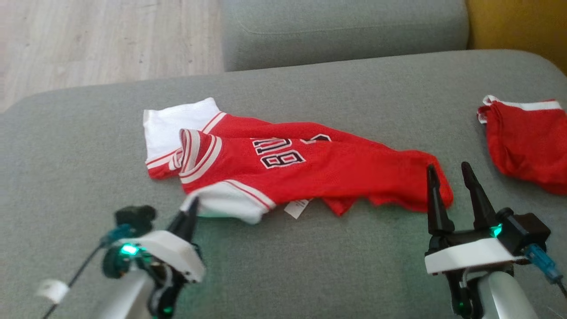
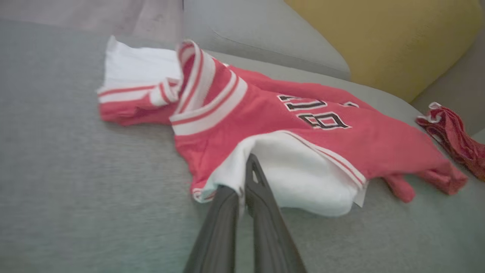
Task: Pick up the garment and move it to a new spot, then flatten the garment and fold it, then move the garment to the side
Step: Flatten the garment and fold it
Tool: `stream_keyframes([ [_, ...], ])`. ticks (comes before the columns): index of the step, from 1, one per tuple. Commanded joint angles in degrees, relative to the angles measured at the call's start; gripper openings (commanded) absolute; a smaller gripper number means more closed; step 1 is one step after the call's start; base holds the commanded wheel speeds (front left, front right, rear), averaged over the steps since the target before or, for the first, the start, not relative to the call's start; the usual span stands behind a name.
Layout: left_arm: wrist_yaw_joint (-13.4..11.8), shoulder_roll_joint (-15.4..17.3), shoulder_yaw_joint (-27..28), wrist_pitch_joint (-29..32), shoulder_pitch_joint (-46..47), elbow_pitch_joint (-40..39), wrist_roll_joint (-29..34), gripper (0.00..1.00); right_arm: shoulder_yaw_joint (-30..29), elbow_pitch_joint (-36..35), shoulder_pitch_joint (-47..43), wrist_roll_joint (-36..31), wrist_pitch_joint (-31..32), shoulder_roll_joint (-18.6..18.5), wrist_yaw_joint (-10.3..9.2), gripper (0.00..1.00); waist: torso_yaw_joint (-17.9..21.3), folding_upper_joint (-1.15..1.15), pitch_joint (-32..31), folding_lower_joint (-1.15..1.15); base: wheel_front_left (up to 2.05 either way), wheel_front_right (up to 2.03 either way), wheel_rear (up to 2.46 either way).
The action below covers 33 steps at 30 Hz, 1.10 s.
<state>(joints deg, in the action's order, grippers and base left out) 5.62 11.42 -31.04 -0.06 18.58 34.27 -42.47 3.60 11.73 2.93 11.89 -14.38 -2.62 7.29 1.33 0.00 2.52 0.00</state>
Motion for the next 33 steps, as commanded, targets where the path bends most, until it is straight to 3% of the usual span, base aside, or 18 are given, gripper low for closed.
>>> stream_keyframes([
  [1, -0.7, 3.2, 3.3, -1.4, 3.2, -2.1, -0.2, 0.00, 1.3, -1.6, 1.5, 0.4, -0.6, -0.3, 0.20, 1.00, -0.9, 0.00, -0.8, 0.00, 0.00, 0.00, 0.00],
  [6, -3.1, 8.8, 7.0, -3.0, 2.5, -5.3, -0.3, 0.00, 1.1, -1.0, 0.6, 0.6, -0.6, -0.3, 0.20, 1.00, -2.7, 0.00, -2.1, 0.00, 0.00, 0.00, 0.00],
  [12, -6.4, 13.2, 9.3, -1.7, -0.6, -10.1, -0.5, 0.00, 1.3, -0.6, 0.1, 0.9, -0.6, -0.3, 0.20, 1.00, -4.0, 0.00, -3.2, 0.00, 0.00, 0.00, 0.00],
  [21, -11.7, 16.3, 6.4, 9.4, -6.6, -13.1, -0.2, 0.00, 1.6, -0.2, 0.1, 0.8, -0.6, -0.3, 0.20, 1.00, -5.0, 0.00, -3.7, 0.00, 0.00, 0.00, 0.00],
  [22, -12.7, 16.4, 6.3, 9.6, -6.8, -13.4, 0.2, 0.42, 1.7, -0.2, 0.2, 0.8, -0.6, -0.3, 0.20, 1.00, -4.9, 0.00, -3.7, 0.00, 0.00, 0.00, 0.00],
  [23, -14.0, 16.5, 6.5, 9.0, -6.8, -13.7, 0.9, 1.00, 1.8, -0.2, 0.3, 0.7, -0.6, -0.3, 0.20, 1.00, -4.9, 0.00, -3.7, 0.00, 0.00, 0.00, 0.00],
  [26, -16.4, 16.3, 6.9, 6.5, -6.4, -15.2, 2.7, 1.00, 1.9, -0.2, 0.6, 0.5, -0.6, -0.3, 0.20, 1.00, -4.6, 0.00, -3.5, 0.00, 0.00, 0.00, 0.00],
  [33, -16.5, 14.3, 8.3, -7.3, -3.1, -20.3, 6.8, 1.00, 1.3, -2.1, 1.3, 0.8, -0.6, -0.3, 0.20, 1.00, -3.3, 0.00, -3.2, 0.00, 0.00, 0.00, 0.00],
])
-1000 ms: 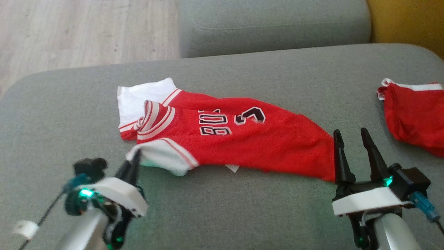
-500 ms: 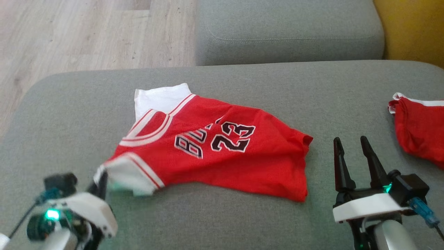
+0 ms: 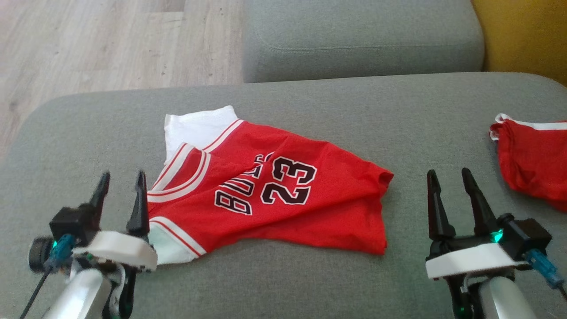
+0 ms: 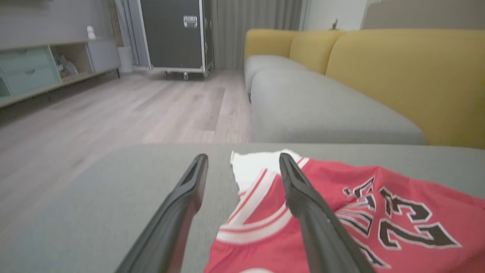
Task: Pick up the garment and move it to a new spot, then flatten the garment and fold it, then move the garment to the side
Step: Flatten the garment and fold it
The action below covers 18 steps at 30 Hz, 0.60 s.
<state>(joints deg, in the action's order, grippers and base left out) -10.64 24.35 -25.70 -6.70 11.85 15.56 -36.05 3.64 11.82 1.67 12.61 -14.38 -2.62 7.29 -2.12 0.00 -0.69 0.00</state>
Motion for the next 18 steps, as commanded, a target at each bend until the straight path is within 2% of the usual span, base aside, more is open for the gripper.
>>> stream_keyframes([
  [1, -0.2, 1.2, 2.7, -2.7, 4.0, -1.9, 1.5, 1.00, 1.2, -2.6, 2.7, 0.4, -0.6, -0.3, 0.20, 1.00, 0.4, 0.00, 0.1, 0.00, 0.00, 0.00, 0.00],
  [6, 0.7, -1.1, 2.4, -7.5, 4.9, -3.6, 4.4, 1.00, 0.9, -5.1, 2.9, 0.2, -0.6, -0.3, 0.20, 1.00, 1.4, 0.00, 0.0, 0.00, 0.00, 0.00, 0.00],
  [18, 3.1, -8.2, 2.5, -8.3, 1.0, -1.5, 9.2, 1.00, 1.3, -5.8, 1.9, -0.6, -0.6, -0.3, 0.20, 1.00, 2.3, 0.00, 0.0, 0.00, 0.00, 0.00, 0.00],
])
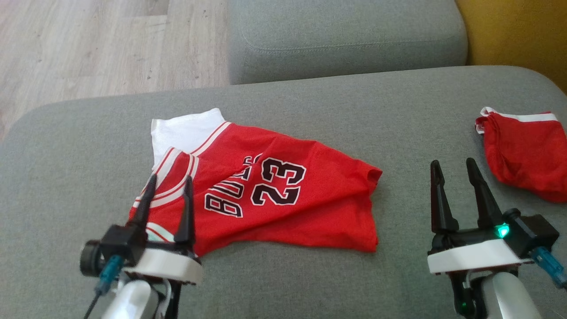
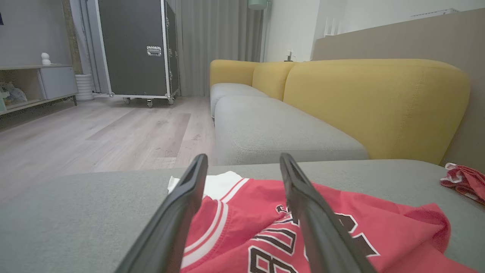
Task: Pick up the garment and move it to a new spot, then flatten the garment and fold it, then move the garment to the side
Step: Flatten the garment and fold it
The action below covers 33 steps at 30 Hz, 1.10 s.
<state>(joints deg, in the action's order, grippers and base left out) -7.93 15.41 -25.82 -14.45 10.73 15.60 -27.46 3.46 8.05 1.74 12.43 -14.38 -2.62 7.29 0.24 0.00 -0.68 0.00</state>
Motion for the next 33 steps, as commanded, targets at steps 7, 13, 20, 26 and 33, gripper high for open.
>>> stream_keyframes([
  [7, 2.3, -1.4, 5.4, -0.5, 1.7, -0.1, 3.7, 1.00, 2.0, -1.9, 1.9, -0.8, -0.6, -0.3, 0.20, 1.00, 0.0, 0.00, 1.2, 0.00, 0.00, 0.00, 0.00],
  [13, 5.3, 0.4, 4.8, 3.6, 9.5, 5.8, 4.1, 1.00, 2.3, -2.4, 4.0, -1.1, -0.6, -0.3, 0.20, 1.00, 0.8, 0.00, 5.9, 0.00, 0.00, 0.00, 0.00],
  [20, 14.0, 4.5, -0.7, 20.9, 31.0, 17.4, 5.4, 1.00, 3.3, -3.4, 7.9, -1.4, -0.6, -0.3, 0.20, 1.00, 3.7, 0.00, 14.7, 0.00, 0.00, 0.00, 0.00],
  [26, 15.4, 8.6, -13.7, 34.7, 45.1, 21.8, -0.3, 1.00, 4.2, -4.0, 11.0, -0.6, -0.6, -0.3, 0.20, 1.00, 7.2, 0.00, 20.0, 0.00, 0.00, 0.00, 0.00],
  [33, 15.4, 16.9, -30.0, 43.6, 53.7, 21.9, -9.2, 1.00, 4.8, -4.5, 12.6, 1.0, -0.6, -0.3, 0.20, 1.00, 10.4, 0.00, 23.4, 0.00, 0.00, 0.00, 0.00],
])
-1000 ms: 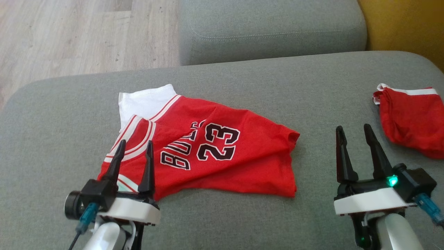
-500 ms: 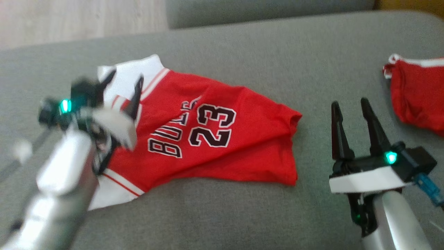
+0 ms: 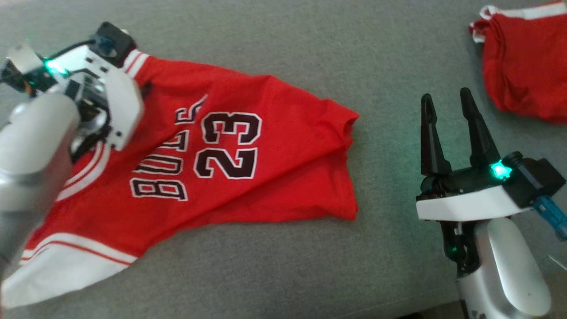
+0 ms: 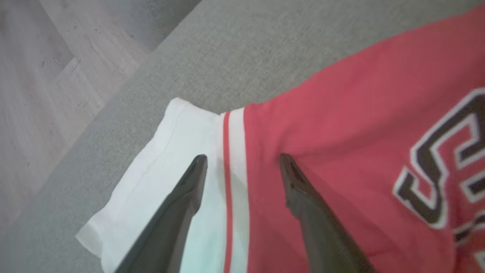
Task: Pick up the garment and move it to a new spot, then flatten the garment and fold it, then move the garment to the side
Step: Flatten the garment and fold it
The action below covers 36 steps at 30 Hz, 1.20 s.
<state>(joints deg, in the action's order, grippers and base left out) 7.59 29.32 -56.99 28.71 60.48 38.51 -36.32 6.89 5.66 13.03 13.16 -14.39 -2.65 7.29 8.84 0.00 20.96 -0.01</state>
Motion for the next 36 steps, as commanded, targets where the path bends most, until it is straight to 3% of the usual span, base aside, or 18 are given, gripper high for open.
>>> stream_keyframes([
  [1, -0.1, 3.8, -0.3, 0.8, 5.0, -0.7, -0.9, 1.00, 1.4, -2.2, 1.5, 0.4, -0.6, -0.2, 0.20, 1.00, 2.1, 0.00, 2.1, 0.01, 0.00, 0.00, 0.00],
  [8, -0.1, 5.7, -8.0, 2.1, 8.7, 1.5, -6.1, 1.00, 1.3, -2.6, 1.9, 1.3, -0.6, -0.2, 0.20, 1.00, 3.9, 0.00, 3.5, 0.01, 0.00, 0.00, 0.00],
  [9, -0.1, 5.9, -9.1, 2.7, 8.9, 1.4, -7.2, 0.38, 1.3, -2.6, 1.9, 1.3, -0.6, -0.2, 0.20, 1.00, 4.1, 0.00, 3.6, 0.01, 0.00, 0.00, 0.00],
  [10, -0.1, 6.1, -10.0, 3.1, 9.2, 1.2, -8.3, 0.00, 1.2, -2.6, 1.9, 1.4, -0.6, -0.2, 0.20, 1.00, 4.2, 0.00, 3.7, 0.01, 0.00, 0.00, 0.00],
  [14, -0.1, 7.2, -11.8, 0.1, 11.3, 1.8, -9.8, 0.00, 1.4, -2.6, 2.0, 1.5, -0.6, -0.2, 0.20, 1.00, 4.6, 0.00, 3.8, 0.01, 0.00, 0.00, 0.00],
  [18, -1.4, 6.0, -11.0, -11.5, 15.3, 7.1, -5.6, 0.00, 1.5, -2.5, 2.4, 1.4, -0.6, -0.2, 0.20, 1.00, 5.2, 0.00, 3.6, 0.01, 0.00, 0.00, 0.00],
  [21, -3.9, 4.9, -10.3, -19.0, 17.5, 10.6, -3.2, 0.00, 1.7, -2.5, 2.5, 1.3, -0.6, -0.2, 0.20, 1.00, 5.4, 0.00, 3.6, 0.01, 0.00, 0.00, 0.00],
  [22, -3.9, 4.9, -10.3, -19.0, 17.5, 10.6, -3.2, 0.00, 1.7, -2.5, 2.5, 1.3, -0.6, -0.2, 0.20, 1.00, 5.4, 0.00, 3.6, 0.01, 0.00, 0.00, 0.00],
  [26, -7.8, 3.2, -8.8, -27.0, 20.1, 15.2, -1.6, 0.00, 1.6, -2.7, 2.7, 1.5, -0.6, -0.2, 0.20, 1.00, 5.7, 0.00, 4.1, 0.01, 0.00, 0.00, 0.00],
  [29, -8.6, 1.7, -8.8, -30.3, 21.1, 18.2, -0.8, 0.00, 1.5, -2.7, 2.3, 1.6, -0.6, -0.2, 0.20, 1.00, 5.3, 0.00, 4.3, 0.01, 0.00, 0.00, 0.00],
  [31, -8.4, 0.7, -9.0, -31.5, 21.2, 20.2, -0.7, 1.00, 1.6, -2.5, 2.2, 1.3, -0.6, -0.2, 0.20, 1.00, 4.9, 0.00, 4.3, 0.01, 0.00, 0.00, 0.00],
  [36, -9.0, -1.0, -9.2, -34.6, 20.8, 24.5, -0.5, 1.00, 1.3, -2.5, 2.5, 1.1, -0.6, -0.2, 0.20, 1.00, 3.6, 0.00, 3.6, 0.01, 0.00, 0.00, 0.00],
])
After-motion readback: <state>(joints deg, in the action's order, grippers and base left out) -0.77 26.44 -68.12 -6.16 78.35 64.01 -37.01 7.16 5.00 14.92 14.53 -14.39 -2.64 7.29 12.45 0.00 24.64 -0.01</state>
